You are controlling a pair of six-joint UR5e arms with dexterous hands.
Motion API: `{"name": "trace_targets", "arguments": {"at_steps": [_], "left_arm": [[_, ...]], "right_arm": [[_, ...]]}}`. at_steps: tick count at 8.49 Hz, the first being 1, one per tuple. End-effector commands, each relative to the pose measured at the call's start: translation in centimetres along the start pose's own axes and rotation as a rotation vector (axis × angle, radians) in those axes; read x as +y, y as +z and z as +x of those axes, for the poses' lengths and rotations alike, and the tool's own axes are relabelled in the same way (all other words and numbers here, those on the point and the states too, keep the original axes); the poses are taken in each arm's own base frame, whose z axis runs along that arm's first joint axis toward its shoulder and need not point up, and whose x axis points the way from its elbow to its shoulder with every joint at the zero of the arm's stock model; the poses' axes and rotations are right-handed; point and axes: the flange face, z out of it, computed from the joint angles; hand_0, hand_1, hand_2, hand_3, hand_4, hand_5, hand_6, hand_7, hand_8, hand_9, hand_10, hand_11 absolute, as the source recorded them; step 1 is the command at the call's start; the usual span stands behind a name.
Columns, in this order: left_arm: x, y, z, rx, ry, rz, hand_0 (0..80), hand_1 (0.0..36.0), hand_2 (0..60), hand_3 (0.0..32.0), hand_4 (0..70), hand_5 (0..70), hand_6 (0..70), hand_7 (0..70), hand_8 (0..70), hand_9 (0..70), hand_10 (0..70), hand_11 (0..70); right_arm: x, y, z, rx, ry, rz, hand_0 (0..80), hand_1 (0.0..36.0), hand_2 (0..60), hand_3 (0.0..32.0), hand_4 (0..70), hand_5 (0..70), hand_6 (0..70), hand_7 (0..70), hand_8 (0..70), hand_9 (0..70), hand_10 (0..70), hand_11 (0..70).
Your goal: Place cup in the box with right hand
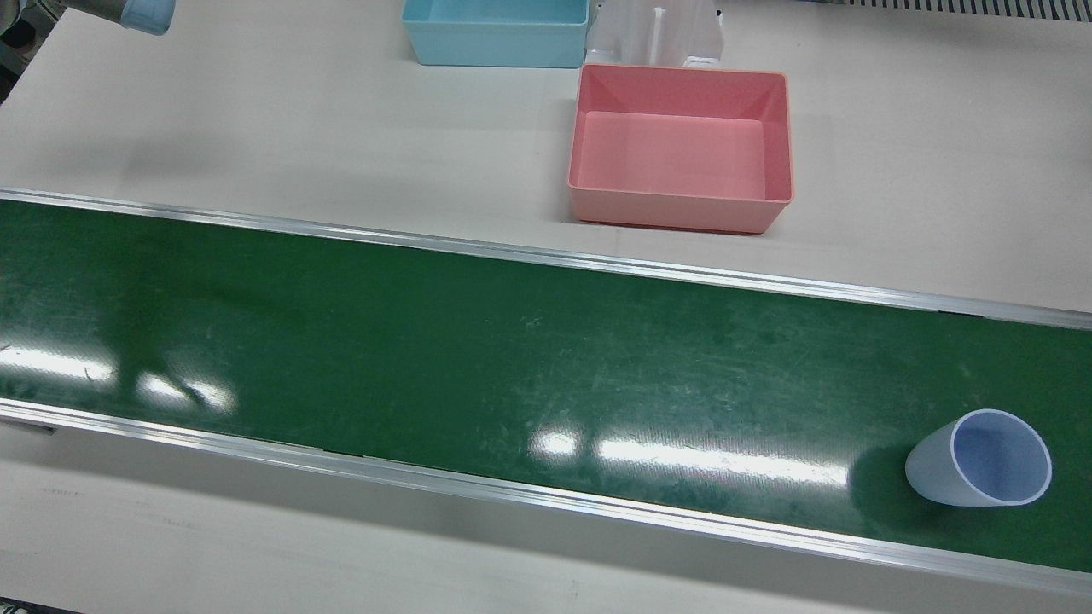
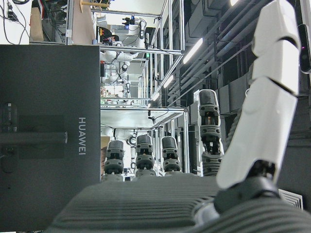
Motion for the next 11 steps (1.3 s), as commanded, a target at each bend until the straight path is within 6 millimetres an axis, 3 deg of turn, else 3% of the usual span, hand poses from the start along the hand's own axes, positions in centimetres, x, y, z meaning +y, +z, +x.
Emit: {"name": "trace_targets", "arguments": {"at_steps": [1,11], "left_arm": [[0.00,0.00,0.03,0.001,0.000,-0.001,0.0,0.0,0.0,0.0,0.0,0.0,0.0,0.0,0.0,0.0,0.0,0.0],[0.00,0.00,0.03,0.001,0.000,-0.001,0.0,0.0,0.0,0.0,0.0,0.0,0.0,0.0,0.0,0.0,0.0,0.0]], "right_arm": [[0.00,0.00,0.00,0.000,0.002,0.000,51.5,17.6,11.3,8.0,26.7,6.2,4.9,23.0,12.0,15.5,9.7,15.0],[0.00,0.00,0.00,0.000,0.000,0.000,51.6,17.8,11.4,7.4,27.1,6.2,4.9,23.0,12.1,15.5,9.7,15.0]]}}
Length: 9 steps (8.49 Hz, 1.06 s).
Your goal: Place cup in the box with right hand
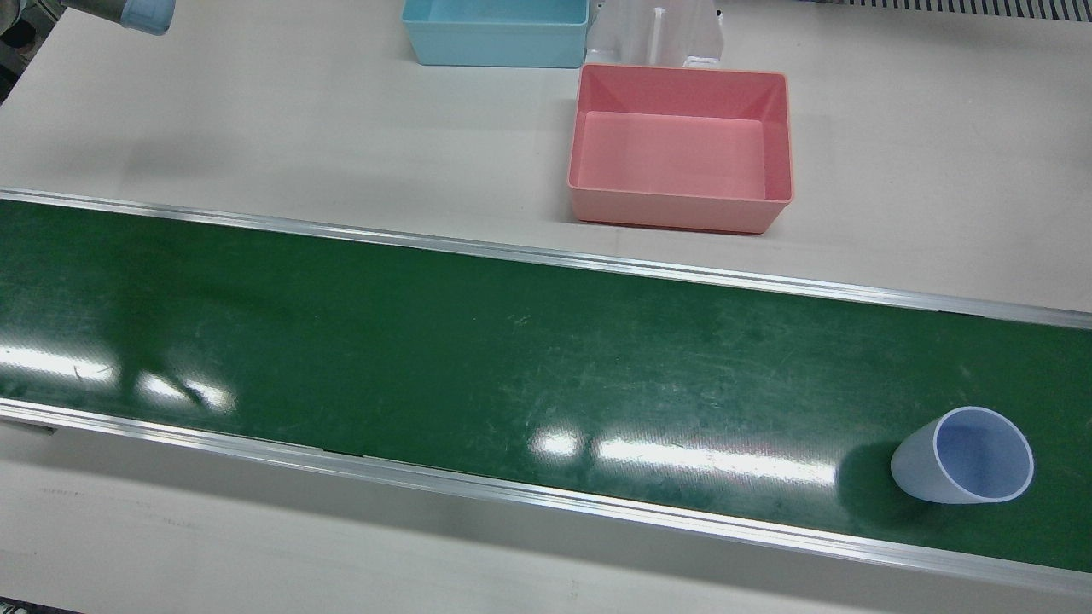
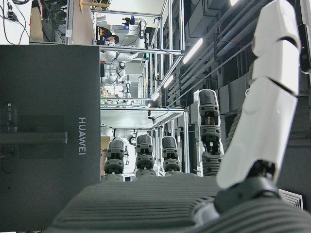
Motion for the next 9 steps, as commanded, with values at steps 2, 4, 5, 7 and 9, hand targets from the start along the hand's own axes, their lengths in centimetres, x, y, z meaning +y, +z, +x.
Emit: {"name": "trace_targets", "arguments": {"at_steps": [2,4,5,7,9], "left_arm": [[-0.02,0.01,0.00,0.000,0.000,0.000,0.0,0.0,0.0,0.0,0.0,0.0,0.0,0.0,0.0,0.0,0.0,0.0],[-0.02,0.01,0.00,0.000,-0.002,0.000,0.0,0.0,0.0,0.0,0.0,0.0,0.0,0.0,0.0,0.0,0.0,0.0],[-0.02,0.01,0.00,0.000,0.000,0.000,0.0,0.0,0.0,0.0,0.0,0.0,0.0,0.0,0.0,0.0,0.0,0.0],[-0.02,0.01,0.00,0.000,0.000,0.000,0.0,0.0,0.0,0.0,0.0,0.0,0.0,0.0,0.0,0.0,0.0,0.0],[-0.03,-0.01,0.00,0.000,0.000,0.002,0.0,0.0,0.0,0.0,0.0,0.0,0.0,0.0,0.0,0.0,0.0,0.0]], "right_arm": [[0.07,0.02,0.00,0.000,0.000,-0.001,51.8,18.1,11.6,7.4,27.1,6.2,4.9,23.0,11.6,15.0,9.3,14.5],[0.08,0.02,0.00,0.000,0.001,-0.001,51.6,17.9,11.6,7.4,26.7,6.2,4.8,22.6,11.7,15.0,9.1,14.3],[0.06,0.00,0.00,0.000,0.001,0.000,51.7,18.1,11.5,7.4,26.7,6.2,4.8,22.6,11.7,15.0,9.0,14.2],[0.08,0.02,0.00,0.000,0.001,-0.001,51.9,18.1,11.9,7.4,27.3,6.2,4.9,23.1,11.9,15.3,9.2,14.3],[0.06,0.00,0.00,0.000,0.001,0.000,51.8,18.1,11.8,7.6,26.7,6.2,4.8,22.7,11.8,15.2,9.0,14.1]]}}
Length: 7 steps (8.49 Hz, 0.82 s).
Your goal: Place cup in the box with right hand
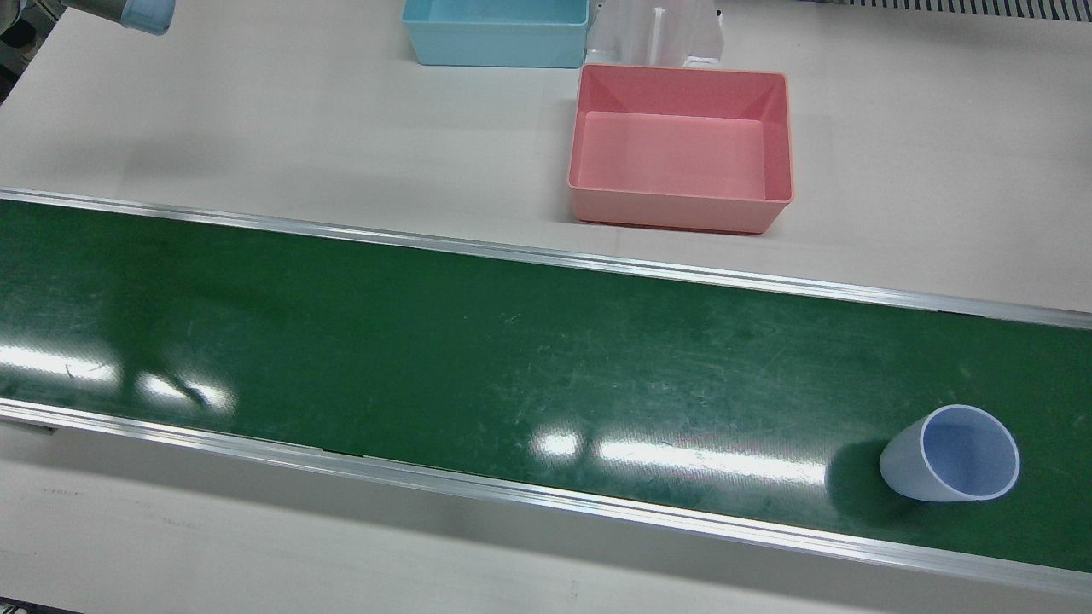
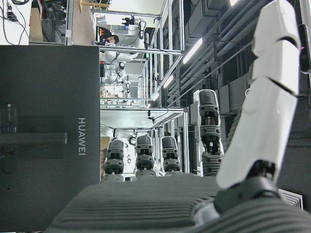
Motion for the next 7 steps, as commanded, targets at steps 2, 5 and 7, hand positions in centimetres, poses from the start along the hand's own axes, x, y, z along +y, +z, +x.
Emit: {"name": "trace_targets", "arguments": {"at_steps": [2,5,7], "left_arm": [[0.00,0.00,0.00,0.000,0.000,0.000,0.0,0.0,0.0,0.0,0.0,0.0,0.0,0.0,0.0,0.0,0.0,0.0],[-0.02,-0.02,0.00,0.000,0.000,0.002,0.0,0.0,0.0,0.0,0.0,0.0,0.0,0.0,0.0,0.0,0.0,0.0],[0.00,0.00,0.00,0.000,0.000,0.000,0.0,0.0,0.0,0.0,0.0,0.0,0.0,0.0,0.0,0.0,0.0,0.0]], "right_arm": [[0.00,-0.01,-0.08,-0.001,-0.001,0.001,51.9,18.1,11.8,7.2,27.2,6.2,4.9,23.1,11.9,15.3,9.2,14.3],[0.00,-0.01,-0.08,-0.001,-0.001,0.001,51.7,18.1,11.8,7.6,27.1,6.2,4.9,23.1,12.0,15.4,9.2,14.3],[-0.01,-0.01,0.00,0.000,0.000,0.001,51.8,18.1,12.0,7.4,27.3,6.2,4.9,23.0,12.0,15.4,9.1,14.3]]}}
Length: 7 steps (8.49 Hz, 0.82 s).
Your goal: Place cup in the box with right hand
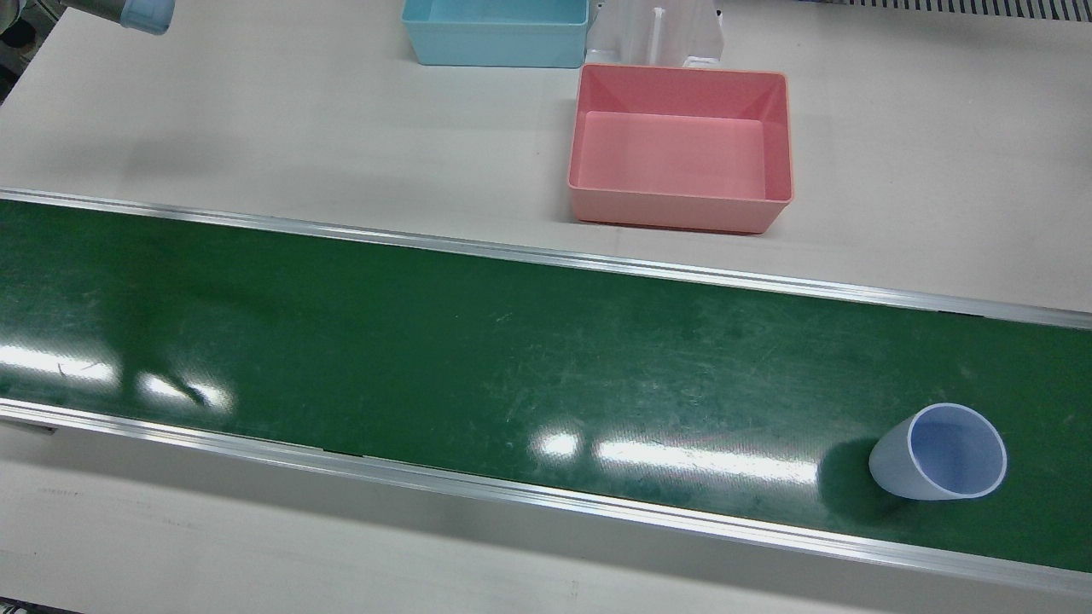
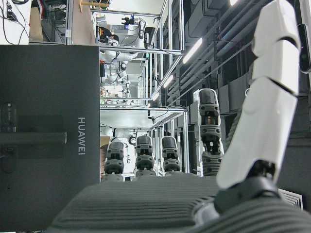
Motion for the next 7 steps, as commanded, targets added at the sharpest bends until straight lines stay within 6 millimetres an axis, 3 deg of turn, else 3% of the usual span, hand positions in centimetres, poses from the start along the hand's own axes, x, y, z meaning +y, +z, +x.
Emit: {"name": "trace_targets", "arguments": {"at_steps": [1,7], "left_arm": [[-0.01,-0.01,0.00,0.000,0.000,0.001,0.0,0.0,0.0,0.0,0.0,0.0,0.0,0.0,0.0,0.0,0.0,0.0],[0.07,-0.01,0.01,0.000,0.000,-0.002,0.0,0.0,0.0,0.0,0.0,0.0,0.0,0.0,0.0,0.0,0.0,0.0]], "right_arm": [[0.00,0.00,0.05,0.001,0.000,0.000,51.9,18.3,11.8,10.2,24.4,6.4,4.6,22.5,11.9,15.4,9.1,14.3],[-0.04,-0.06,-0.05,-0.001,0.000,0.000,51.4,17.8,11.9,9.8,26.2,6.2,4.6,22.8,12.0,15.4,9.2,14.4]]}}
